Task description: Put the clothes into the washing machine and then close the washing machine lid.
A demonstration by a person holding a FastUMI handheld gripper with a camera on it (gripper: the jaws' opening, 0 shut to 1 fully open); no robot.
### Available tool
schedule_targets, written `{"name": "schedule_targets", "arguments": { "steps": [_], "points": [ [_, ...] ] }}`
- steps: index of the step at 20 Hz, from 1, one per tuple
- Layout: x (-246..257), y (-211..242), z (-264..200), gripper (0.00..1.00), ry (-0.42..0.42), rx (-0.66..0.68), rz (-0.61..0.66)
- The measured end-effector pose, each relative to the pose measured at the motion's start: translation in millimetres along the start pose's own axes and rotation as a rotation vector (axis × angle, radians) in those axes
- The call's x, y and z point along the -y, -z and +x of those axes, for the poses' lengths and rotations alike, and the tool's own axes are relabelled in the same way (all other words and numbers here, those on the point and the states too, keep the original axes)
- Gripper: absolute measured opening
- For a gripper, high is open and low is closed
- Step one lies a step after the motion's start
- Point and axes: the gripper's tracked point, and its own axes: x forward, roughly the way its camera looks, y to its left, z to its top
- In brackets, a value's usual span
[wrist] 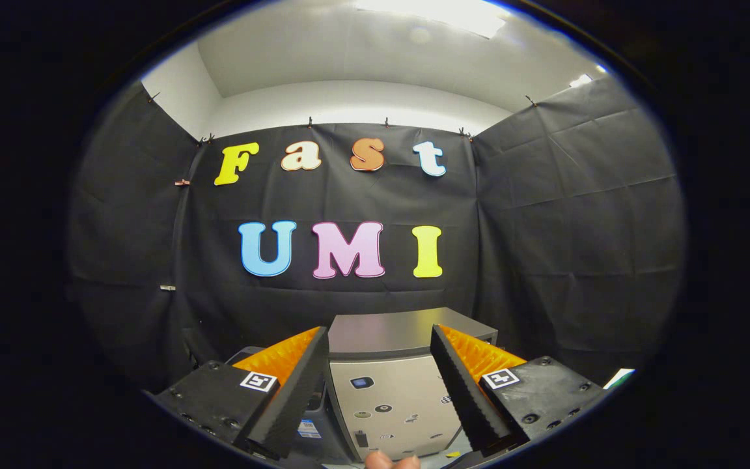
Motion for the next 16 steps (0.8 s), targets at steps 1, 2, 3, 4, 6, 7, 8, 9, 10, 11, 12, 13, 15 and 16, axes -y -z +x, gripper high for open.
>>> {"name": "schedule_targets", "arguments": {
  "steps": [1,2,3,4,6,7,8,9,10,11,12,13,15,16],
  "points": [
    [0.4,-0.5,-0.9,0.98,0.000,0.000,0.001],
    [0.7,-0.8,-1.2,0.98,0.000,0.001,0.003],
    [0.9,-0.7,-1.2,0.98,0.000,0.001,0.004],
    [1.0,-0.5,-0.8,0.98,-0.001,0.001,0.005],
    [-0.1,-0.3,-1.2,0.98,-0.002,0.000,0.004],
    [-0.1,-0.3,-2.0,0.98,-0.002,0.000,0.002],
    [-0.5,0.1,-1.9,0.99,-0.004,0.000,-0.001],
    [-1.2,0.2,-2.8,0.99,-0.006,-0.002,-0.003],
    [-2.3,1.3,-2.6,0.99,-0.008,-0.004,-0.004],
    [-2.2,0.9,-2.2,0.99,-0.009,-0.005,-0.004],
    [-2.1,0.5,-1.6,0.99,-0.009,-0.004,-0.004],
    [-2.5,-0.3,-2.4,0.99,-0.009,-0.003,-0.004],
    [-3.3,1.0,-3.6,0.99,-0.010,-0.003,-0.006],
    [-3.6,0.9,-3.3,0.98,-0.010,-0.004,-0.006]
  ]
}}
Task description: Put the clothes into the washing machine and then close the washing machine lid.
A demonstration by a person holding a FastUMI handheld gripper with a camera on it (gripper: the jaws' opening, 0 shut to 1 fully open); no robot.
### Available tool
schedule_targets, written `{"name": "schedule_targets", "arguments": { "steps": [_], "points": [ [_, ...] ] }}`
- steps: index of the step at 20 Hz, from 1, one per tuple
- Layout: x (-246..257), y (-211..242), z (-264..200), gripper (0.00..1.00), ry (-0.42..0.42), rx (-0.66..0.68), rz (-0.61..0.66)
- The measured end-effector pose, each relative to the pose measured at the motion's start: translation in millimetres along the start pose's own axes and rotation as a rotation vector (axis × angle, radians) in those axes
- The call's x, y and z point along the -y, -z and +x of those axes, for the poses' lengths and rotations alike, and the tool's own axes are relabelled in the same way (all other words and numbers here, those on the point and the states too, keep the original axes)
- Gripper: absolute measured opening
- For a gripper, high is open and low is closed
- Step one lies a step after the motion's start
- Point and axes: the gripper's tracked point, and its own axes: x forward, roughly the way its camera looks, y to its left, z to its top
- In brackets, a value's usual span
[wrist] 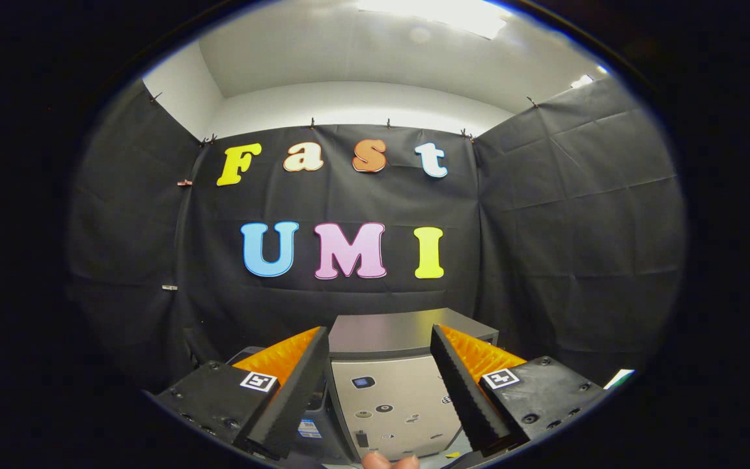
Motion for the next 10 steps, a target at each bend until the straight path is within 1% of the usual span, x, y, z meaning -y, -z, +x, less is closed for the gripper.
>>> {"name": "schedule_targets", "arguments": {
  "steps": [10],
  "points": [
    [-4.7,-4.8,-0.6,0.98,-0.001,0.015,-0.026]
  ]
}}
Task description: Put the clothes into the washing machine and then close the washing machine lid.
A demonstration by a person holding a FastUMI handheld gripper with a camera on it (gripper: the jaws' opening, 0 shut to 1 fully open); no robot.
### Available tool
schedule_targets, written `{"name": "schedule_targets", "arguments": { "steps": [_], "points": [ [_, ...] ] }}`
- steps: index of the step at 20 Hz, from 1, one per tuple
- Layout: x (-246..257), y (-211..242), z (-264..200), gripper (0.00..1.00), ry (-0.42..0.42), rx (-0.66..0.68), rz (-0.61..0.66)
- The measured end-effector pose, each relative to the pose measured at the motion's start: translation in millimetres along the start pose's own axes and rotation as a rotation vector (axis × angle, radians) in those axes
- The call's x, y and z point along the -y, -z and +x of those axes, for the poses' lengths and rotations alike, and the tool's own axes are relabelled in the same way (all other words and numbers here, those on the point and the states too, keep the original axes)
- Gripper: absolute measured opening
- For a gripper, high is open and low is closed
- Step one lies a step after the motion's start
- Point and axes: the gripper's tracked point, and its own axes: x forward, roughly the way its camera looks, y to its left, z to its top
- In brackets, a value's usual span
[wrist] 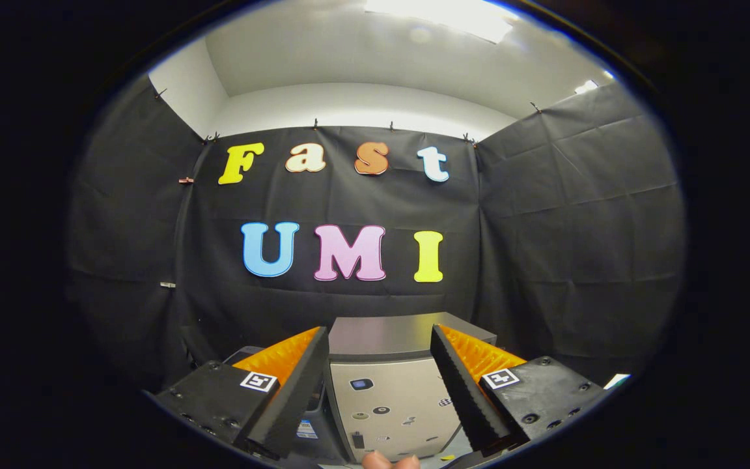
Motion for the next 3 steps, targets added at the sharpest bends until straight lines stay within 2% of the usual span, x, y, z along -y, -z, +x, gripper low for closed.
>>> {"name": "schedule_targets", "arguments": {
  "steps": [3],
  "points": [
    [-3.8,-1.2,0.9,0.99,-0.009,-0.001,0.001]
  ]
}}
